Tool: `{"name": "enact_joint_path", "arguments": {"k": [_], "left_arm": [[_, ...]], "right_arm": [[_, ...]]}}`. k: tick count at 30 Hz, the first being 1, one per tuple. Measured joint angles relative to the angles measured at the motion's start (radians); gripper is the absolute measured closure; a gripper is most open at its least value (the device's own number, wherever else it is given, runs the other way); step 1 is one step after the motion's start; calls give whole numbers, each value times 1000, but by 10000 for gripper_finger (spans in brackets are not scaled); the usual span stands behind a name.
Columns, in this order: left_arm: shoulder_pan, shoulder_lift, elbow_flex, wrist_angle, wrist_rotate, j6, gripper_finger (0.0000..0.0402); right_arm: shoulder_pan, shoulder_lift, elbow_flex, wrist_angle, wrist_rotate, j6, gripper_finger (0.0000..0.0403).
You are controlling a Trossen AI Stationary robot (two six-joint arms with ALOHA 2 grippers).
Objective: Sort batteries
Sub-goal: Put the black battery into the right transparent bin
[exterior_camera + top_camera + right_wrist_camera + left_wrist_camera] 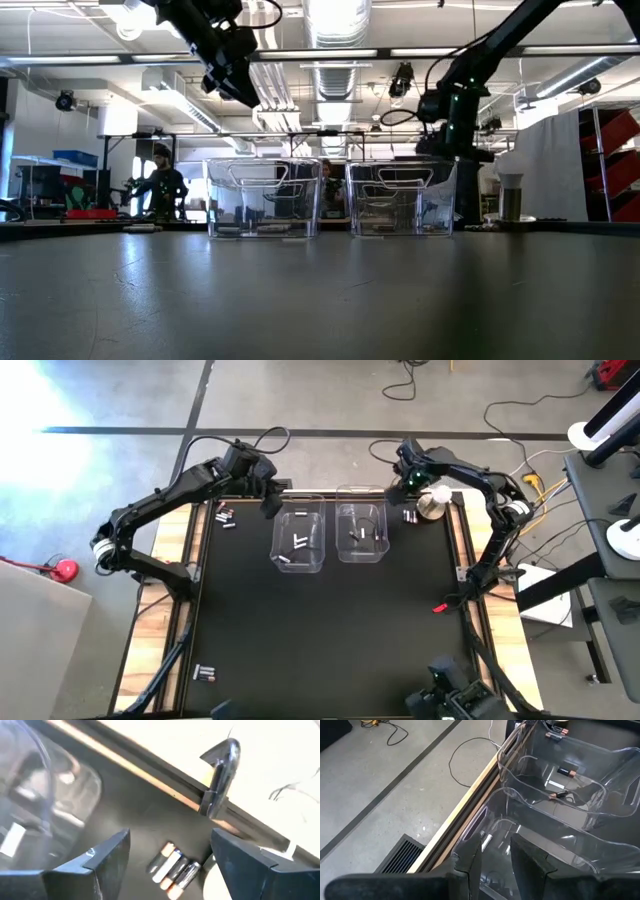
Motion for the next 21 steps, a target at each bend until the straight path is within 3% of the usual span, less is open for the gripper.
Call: {"name": "enact_joint_path", "arguments": {"k": [5,7,11,15,21], "left_arm": [[0,0,0,-4,0,-2,319],[0,0,0,-3,0,-3,319],[0,0,0,-4,0,13,319],[0,0,0,11,0,45,319],[0,0,0,26,0,86,319]], "right_arm": [[13,-21,66,-118,4,304,146],[34,-55,68,-121,17,326,150],[101,-153,52,-120,148,400,151],[166,-255,-4,-120,237,531,149],[224,-363,-185,-99,237,765,166]]}}
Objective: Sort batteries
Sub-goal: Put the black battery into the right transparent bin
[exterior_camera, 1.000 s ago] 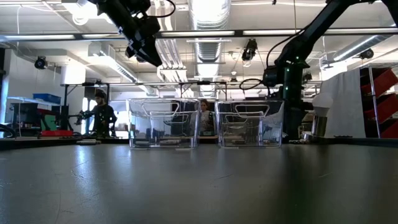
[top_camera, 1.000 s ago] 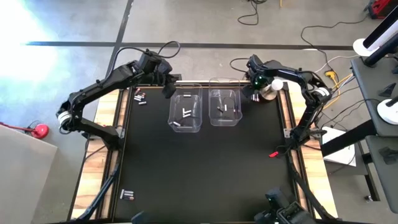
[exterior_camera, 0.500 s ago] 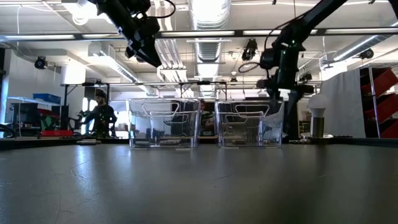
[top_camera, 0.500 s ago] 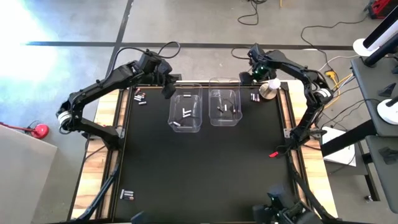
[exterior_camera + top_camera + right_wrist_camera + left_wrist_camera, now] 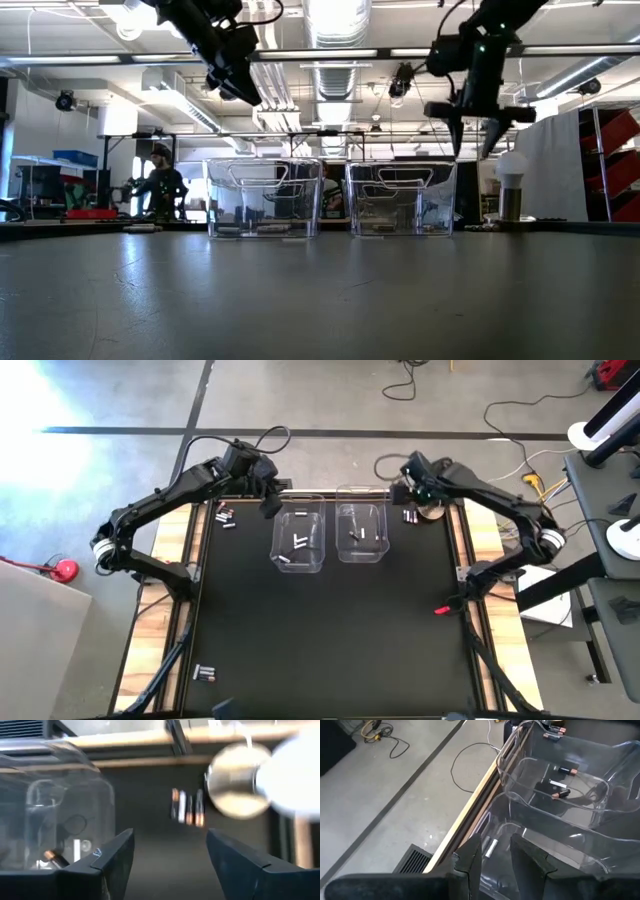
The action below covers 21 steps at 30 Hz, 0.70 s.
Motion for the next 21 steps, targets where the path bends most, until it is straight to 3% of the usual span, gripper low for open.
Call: {"name": "enact_joint_path", "arguments": {"k": [6,11,21], "left_arm": [[0,-1,0,0,0,44,319],[0,-3,0,0,0,67,319],[0,-6,0,-14,0,66,319]], "right_arm": [[19,-23,-230,182,1,211,193],[-14,33,-355,392,18,267,214],[-129,162,-359,485,55,175,252]]}}
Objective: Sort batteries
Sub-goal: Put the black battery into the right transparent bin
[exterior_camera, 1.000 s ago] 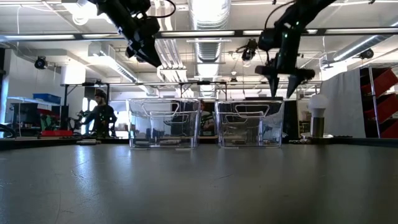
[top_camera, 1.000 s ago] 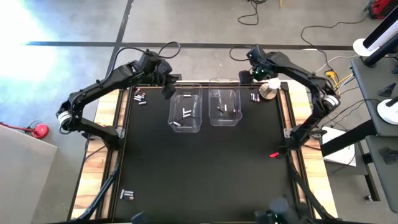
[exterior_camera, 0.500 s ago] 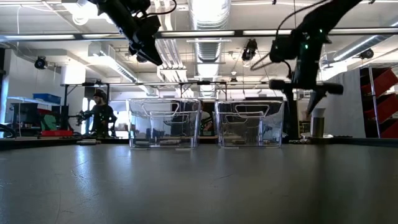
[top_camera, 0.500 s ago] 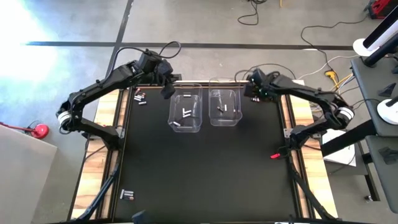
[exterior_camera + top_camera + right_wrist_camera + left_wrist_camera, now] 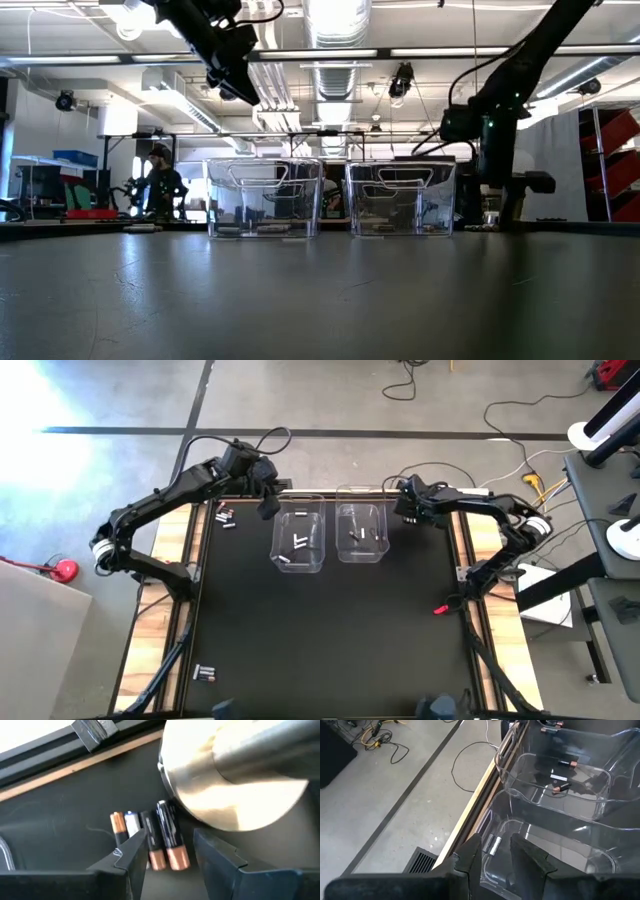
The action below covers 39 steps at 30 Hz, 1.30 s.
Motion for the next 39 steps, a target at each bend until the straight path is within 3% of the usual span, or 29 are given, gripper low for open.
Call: {"name": "enact_joint_path", "arguments": {"k": [13,21,39], "left_arm": [[0,-2,0,-10,0,-25,319],[0,-2,0,-9,0,-25,319],[0,-6,0,-23,0,-29,319]], "right_arm": [[-1,51,5,32,24,-8,310],[14,51,6,16,-20,-6,343],[55,53,-2,-56,-58,-16,347]]}}
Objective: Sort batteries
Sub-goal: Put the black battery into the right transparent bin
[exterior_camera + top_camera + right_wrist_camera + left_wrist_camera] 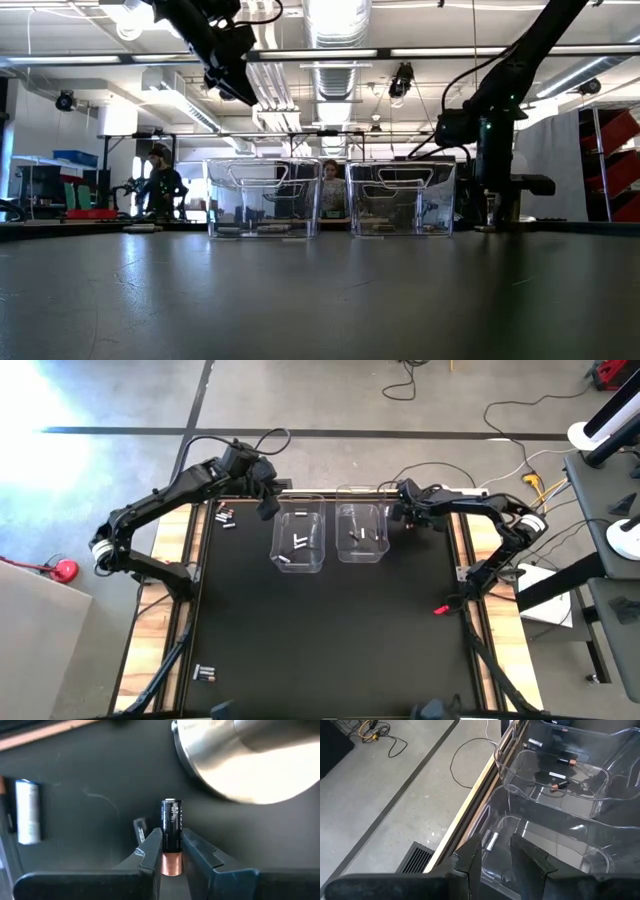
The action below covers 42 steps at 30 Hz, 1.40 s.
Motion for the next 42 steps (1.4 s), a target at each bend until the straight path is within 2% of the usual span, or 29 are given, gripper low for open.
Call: {"name": "enact_joint_path", "arguments": {"k": [10,25,32,38,42], "left_arm": [[0,-23,0,-7,1,-6,319],[0,-214,0,47,110,-33,319],[0,-256,-6,48,157,-81,319],[0,-278,-8,55,158,-109,319],[0,-295,-8,72,158,-109,319]], "right_arm": [[32,10,-30,-27,-35,2,340],[44,11,-61,-7,-37,-22,334],[47,10,-84,5,-21,-27,342],[51,8,-87,9,-40,-62,321],[59,8,-87,9,-34,-30,312]]}}
